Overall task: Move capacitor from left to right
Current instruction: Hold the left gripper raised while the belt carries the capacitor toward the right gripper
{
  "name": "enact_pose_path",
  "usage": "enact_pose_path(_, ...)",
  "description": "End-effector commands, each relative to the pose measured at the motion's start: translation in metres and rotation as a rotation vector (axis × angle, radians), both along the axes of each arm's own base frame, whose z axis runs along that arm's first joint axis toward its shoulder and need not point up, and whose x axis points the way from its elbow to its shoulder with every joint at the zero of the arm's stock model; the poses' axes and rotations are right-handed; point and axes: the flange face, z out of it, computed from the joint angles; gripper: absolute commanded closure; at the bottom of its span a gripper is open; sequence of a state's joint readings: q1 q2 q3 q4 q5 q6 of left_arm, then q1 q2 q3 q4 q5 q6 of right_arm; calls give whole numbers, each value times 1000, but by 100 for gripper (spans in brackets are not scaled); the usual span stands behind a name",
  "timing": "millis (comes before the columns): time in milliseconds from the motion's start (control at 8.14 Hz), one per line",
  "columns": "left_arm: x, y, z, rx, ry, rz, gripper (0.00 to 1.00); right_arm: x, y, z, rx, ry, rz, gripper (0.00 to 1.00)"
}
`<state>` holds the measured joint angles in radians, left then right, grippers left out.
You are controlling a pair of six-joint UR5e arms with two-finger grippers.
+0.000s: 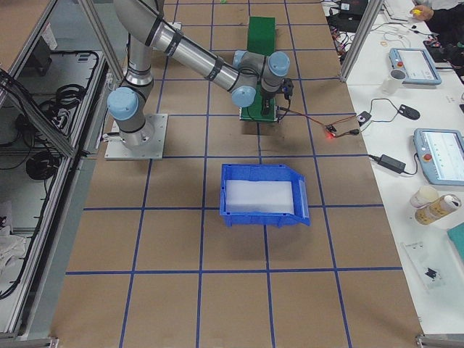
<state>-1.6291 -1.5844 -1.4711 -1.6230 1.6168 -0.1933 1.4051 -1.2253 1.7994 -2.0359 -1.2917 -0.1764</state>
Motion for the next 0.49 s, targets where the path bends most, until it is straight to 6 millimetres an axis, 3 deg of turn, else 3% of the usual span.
enact_pose_path(0, 0, 0, 0, 0, 0, 0, 0, 2, -1, 0, -4, -18, -3, 0)
enact_pose_path(368, 0, 0, 0, 0, 0, 2, 0, 2, -1, 2, 0, -21, -40, 0)
